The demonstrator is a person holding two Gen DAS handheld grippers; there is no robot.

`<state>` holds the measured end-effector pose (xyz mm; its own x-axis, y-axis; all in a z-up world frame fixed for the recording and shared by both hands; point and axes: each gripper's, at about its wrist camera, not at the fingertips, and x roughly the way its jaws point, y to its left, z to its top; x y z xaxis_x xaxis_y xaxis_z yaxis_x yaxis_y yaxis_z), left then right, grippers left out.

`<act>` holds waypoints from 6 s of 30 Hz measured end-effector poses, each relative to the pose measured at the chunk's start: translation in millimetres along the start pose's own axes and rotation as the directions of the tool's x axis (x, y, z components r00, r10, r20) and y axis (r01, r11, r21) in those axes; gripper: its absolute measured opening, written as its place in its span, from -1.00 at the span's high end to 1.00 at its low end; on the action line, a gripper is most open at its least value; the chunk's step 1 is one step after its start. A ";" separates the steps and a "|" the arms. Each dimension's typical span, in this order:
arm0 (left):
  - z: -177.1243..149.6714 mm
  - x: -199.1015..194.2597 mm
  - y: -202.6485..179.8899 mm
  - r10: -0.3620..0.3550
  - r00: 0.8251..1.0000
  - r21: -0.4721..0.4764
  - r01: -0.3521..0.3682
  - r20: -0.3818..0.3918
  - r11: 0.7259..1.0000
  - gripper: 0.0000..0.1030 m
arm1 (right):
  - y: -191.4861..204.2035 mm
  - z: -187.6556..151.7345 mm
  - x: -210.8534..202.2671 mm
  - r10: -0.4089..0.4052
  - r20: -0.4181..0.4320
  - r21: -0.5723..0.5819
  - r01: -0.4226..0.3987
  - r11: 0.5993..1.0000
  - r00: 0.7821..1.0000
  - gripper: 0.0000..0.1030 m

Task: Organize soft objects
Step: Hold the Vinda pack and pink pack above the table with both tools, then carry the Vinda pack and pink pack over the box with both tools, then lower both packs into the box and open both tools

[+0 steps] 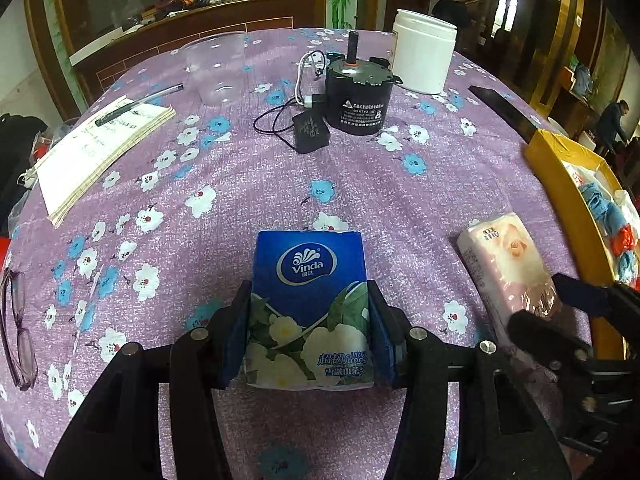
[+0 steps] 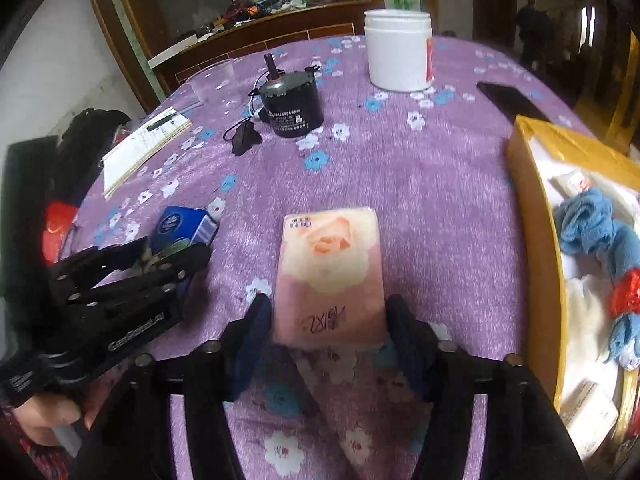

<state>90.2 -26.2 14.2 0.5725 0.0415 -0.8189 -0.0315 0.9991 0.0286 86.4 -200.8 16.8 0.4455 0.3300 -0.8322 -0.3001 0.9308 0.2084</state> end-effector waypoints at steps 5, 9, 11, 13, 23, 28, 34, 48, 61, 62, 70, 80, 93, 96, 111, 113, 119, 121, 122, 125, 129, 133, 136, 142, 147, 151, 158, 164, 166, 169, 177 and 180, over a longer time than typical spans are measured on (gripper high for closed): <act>0.6 0.4 0.4 0.005 1.000 -0.002 -0.005 0.008 1.000 0.00 | -3.8 3.3 -6.9 -0.006 0.021 0.002 0.006 1.000 1.000 -0.51; 0.4 -0.2 1.0 0.008 1.000 -0.002 -0.008 0.023 1.000 0.02 | -2.7 10.6 5.9 -0.019 0.005 -0.006 0.019 1.000 1.000 -0.47; 1.3 -3.3 2.1 0.010 0.999 -0.008 -0.010 0.047 1.000 0.03 | -0.4 11.8 12.6 -0.055 -0.006 -0.024 0.055 0.998 0.998 0.00; 3.0 -10.0 4.7 -0.002 0.996 -0.023 0.004 0.087 1.000 0.03 | 1.4 14.8 11.9 -0.062 0.017 -0.024 0.063 0.998 0.998 0.01; 6.3 -15.0 6.8 -0.056 0.988 -0.061 0.066 0.143 0.996 0.03 | 2.0 33.2 -7.2 0.049 0.265 -0.025 -0.044 0.999 0.963 0.02; 4.2 -21.6 -4.4 -0.025 0.982 -0.015 0.029 0.190 0.999 0.03 | 3.3 31.6 -10.6 0.079 0.266 -0.037 -0.072 0.997 0.961 0.02; 3.8 -28.5 -4.5 0.033 0.969 -0.016 -0.029 0.246 0.999 0.03 | 7.1 28.2 -12.2 0.092 0.258 -0.047 -0.083 0.995 0.962 0.02; 2.4 -34.3 -4.9 0.146 0.936 -0.026 -0.146 0.320 0.989 0.02 | 16.7 25.6 -14.6 0.095 0.278 -0.093 -0.072 0.993 0.956 0.02; 1.5 -37.3 -10.1 0.166 0.923 -0.018 -0.171 0.346 0.985 0.02 | 17.3 25.5 -14.0 0.096 0.276 -0.096 -0.072 0.993 0.957 0.02; 1.5 -37.5 -10.3 0.169 0.922 -0.017 -0.174 0.348 0.985 0.02 | 17.0 25.4 -14.1 0.096 0.275 -0.094 -0.073 0.993 0.957 0.02; 1.1 -39.3 -9.8 0.186 0.913 -0.020 -0.191 0.362 0.981 0.02 | 15.7 25.8 -16.5 0.104 0.282 -0.094 -0.080 0.992 0.954 0.02; 1.0 -40.8 -11.8 0.192 0.906 -0.013 -0.202 0.377 0.979 0.02 | 16.6 25.1 -19.8 0.111 0.291 -0.095 -0.086 0.992 0.950 0.02; -0.9 -56.7 -13.3 0.183 0.878 -0.019 -0.195 0.442 0.981 0.02 | 10.2 28.7 -25.2 0.081 0.311 -0.054 -0.067 0.996 0.947 0.02; -2.5 -60.2 -15.5 0.170 0.873 -0.012 -0.185 0.457 0.983 0.02 | 7.1 26.6 -33.9 0.072 0.307 -0.026 -0.068 0.997 0.949 0.02; -6.6 -74.2 -68.9 0.029 0.917 0.117 -0.082 0.398 0.990 0.03 | -52.1 -12.3 -102.9 0.076 0.371 0.092 -0.118 0.989 0.926 0.02; -7.3 -82.2 -84.3 -0.013 0.921 0.136 -0.043 0.389 0.990 0.03 | -64.2 -16.3 -112.9 0.074 0.387 0.116 -0.128 0.985 0.919 0.02; -7.6 -101.6 -141.1 -0.143 0.923 0.204 0.072 0.358 0.976 0.02 | -103.5 -31.4 -140.7 0.067 0.433 0.179 -0.158 0.971 0.899 0.02; -7.5 -104.2 -161.0 -0.183 0.924 0.227 0.109 0.336 0.968 0.02 | -119.7 -37.5 -149.7 0.050 0.450 0.205 -0.158 0.966 0.892 0.01; -8.2 -105.2 -171.2 -0.202 0.923 0.238 0.126 0.327 0.963 0.02 | -126.7 -39.0 -152.8 0.044 0.454 0.215 -0.157 0.964 0.890 0.01; -10.3 -105.2 -197.8 -0.236 0.925 0.266 0.157 0.298 0.951 0.02 | -153.6 -48.4 -162.5 0.019 0.469 0.262 -0.159 0.952 0.883 0.01; -9.3 -105.4 -226.1 -0.262 0.927 0.292 0.181 0.268 0.939 0.02 | -187.2 -59.9 -170.8 -0.012 0.470 0.314 -0.155 0.937 0.882 0.00; -11.2 -102.4 -244.7 -0.267 0.931 0.309 0.185 0.250 0.933 0.02 | -210.1 -69.0 -172.0 -0.030 0.453 0.343 -0.143 0.928 0.891 0.00; -11.8 -97.6 -259.3 -0.266 0.935 0.322 0.183 0.233 0.929 0.02 | -223.4 -74.9 -172.5 -0.042 0.440 0.354 -0.131 0.926 0.897 0.00; -14.7 -85.4 -286.0 -0.245 0.947 0.348 0.164 0.205 0.923 0.02 | -243.1 -85.2 -171.7 -0.064 0.409 0.362 -0.098 0.927 0.910 -0.01; -18.9 -79.2 -298.8 -0.223 0.954 0.368 0.138 0.200 0.919 0.02 | -258.1 -89.2 -164.7 -0.072 0.375 0.373 -0.080 0.924 0.924 -0.01; -20.5 -73.9 -303.6 -0.209 0.959 0.377 0.125 0.191 0.918 0.02 | -258.9 -89.8 -156.0 -0.069 0.347 0.362 -0.065 0.930 0.935 -0.01; -20.4 -68.7 -304.3 -0.191 0.962 0.380 0.105 0.196 0.919 0.02 | -256.3 -88.9 -144.5 -0.077 0.320 0.358 -0.045 0.933 0.944 -0.02; -22.8 -68.9 -306.4 -0.184 0.961 0.391 0.092 0.206 0.916 0.02 | -253.7 -88.8 -142.2 -0.103 0.310 0.350 -0.013 0.937 0.945 -0.03; -23.4 -69.5 -306.8 -0.184 0.961 0.392 0.090 0.208 0.915 0.02 | -252.2 -88.6 -141.5 -0.110 0.307 0.347 -0.004 0.938 0.945 -0.03; -23.7 -69.7 -306.8 -0.185 0.961 0.391 0.091 0.208 0.916 0.02 | -251.8 -88.8 -142.2 -0.112 0.306 0.346 -0.001 0.938 0.946 -0.03; -24.3 -73.0 -308.8 -0.184 0.958 0.393 0.085 0.220 0.916 0.01 | -252.0 -90.0 -144.5 -0.106 0.302 0.349 -0.007 0.937 0.947 -0.07; -25.9 -75.6 -308.3 -0.188 0.955 0.396 0.084 0.231 0.914 0.01 | -251.9 -91.1 -146.8 -0.101 0.303 0.351 -0.013 0.936 0.948 -0.07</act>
<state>35.4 -337.6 52.4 0.7416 -0.1460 -0.6548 0.3439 0.9207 0.1842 19.8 -498.0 39.7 0.7081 0.2663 -0.6540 0.0096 0.9224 0.3861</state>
